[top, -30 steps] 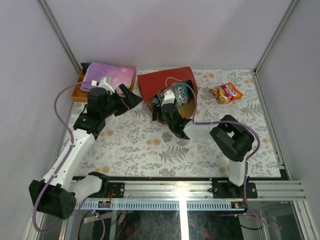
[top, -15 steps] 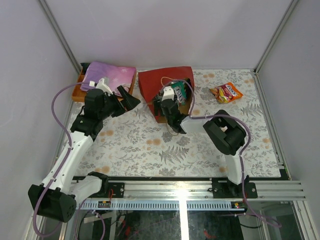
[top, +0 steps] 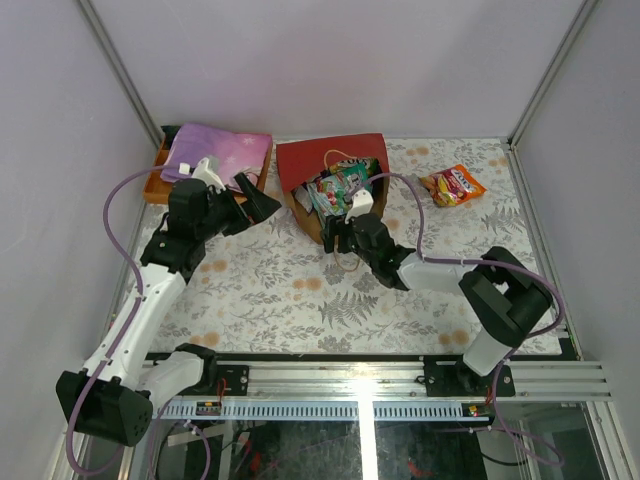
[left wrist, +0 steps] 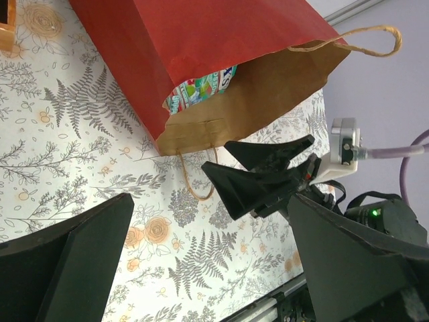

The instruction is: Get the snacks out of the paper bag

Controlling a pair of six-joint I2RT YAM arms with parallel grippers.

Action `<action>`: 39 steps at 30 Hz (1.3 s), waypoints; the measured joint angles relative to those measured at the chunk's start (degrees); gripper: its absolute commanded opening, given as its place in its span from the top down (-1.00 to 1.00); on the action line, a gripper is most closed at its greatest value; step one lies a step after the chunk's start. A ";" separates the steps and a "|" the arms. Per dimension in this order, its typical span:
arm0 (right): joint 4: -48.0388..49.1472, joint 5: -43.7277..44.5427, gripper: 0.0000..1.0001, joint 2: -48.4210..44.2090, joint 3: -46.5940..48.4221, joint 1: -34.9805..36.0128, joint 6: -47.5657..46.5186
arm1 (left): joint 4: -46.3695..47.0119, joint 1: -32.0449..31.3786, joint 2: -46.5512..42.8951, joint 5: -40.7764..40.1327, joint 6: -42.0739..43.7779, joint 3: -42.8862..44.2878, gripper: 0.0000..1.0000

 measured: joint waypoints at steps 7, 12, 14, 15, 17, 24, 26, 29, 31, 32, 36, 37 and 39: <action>-6.08 1.38 -0.44 9.29 10.47 -0.04 -1.22 | -0.02 0.00 -0.04 0.55 0.00 -0.31 -1.00; -9.16 4.59 -0.46 17.05 19.63 -0.09 -3.63 | -0.33 0.00 -0.85 0.13 0.33 -0.31 -1.00; -10.03 6.16 -0.46 19.39 22.23 -0.09 -4.70 | -0.57 0.00 -1.14 -0.17 0.74 -0.31 -1.00; -10.64 7.10 -0.46 20.72 23.71 -0.09 -5.51 | -0.59 0.00 -1.20 -0.37 0.94 -0.31 -1.00; -11.69 8.68 -0.47 23.19 26.36 -0.09 -6.95 | -0.63 0.00 -1.20 -0.57 1.18 -0.31 -1.00; -16.46 13.64 -0.15 30.47 35.32 -0.09 -11.34 | -0.63 0.00 -1.18 -0.61 1.55 -0.31 -1.00; -17.31 15.13 0.22 30.88 36.26 -0.09 -12.00 | -0.68 0.00 -1.20 -0.68 1.66 -0.31 -1.00; -18.51 16.65 0.83 30.91 36.94 -0.11 -12.87 | -0.74 0.00 -1.20 -0.92 1.92 -0.31 -1.00; -18.84 17.00 1.00 30.91 36.94 -0.09 -12.94 | -0.79 0.00 -1.20 -0.98 1.99 -0.31 -1.00; -18.99 17.25 1.00 30.91 36.94 -0.09 -13.00 | -0.83 0.00 -1.20 -1.01 2.03 -0.31 -1.00; -18.16 17.29 1.00 29.92 35.06 -0.13 -13.07 | -1.49 0.00 -1.29 -1.22 2.23 -0.31 -1.00; -18.01 17.03 1.00 28.83 33.57 -0.13 -13.05 | -1.77 0.00 -1.40 -1.38 2.25 -0.31 -1.00; -17.88 16.15 1.00 25.94 30.36 -0.13 -12.83 | -2.23 0.02 -1.68 -1.64 2.29 -0.31 -1.00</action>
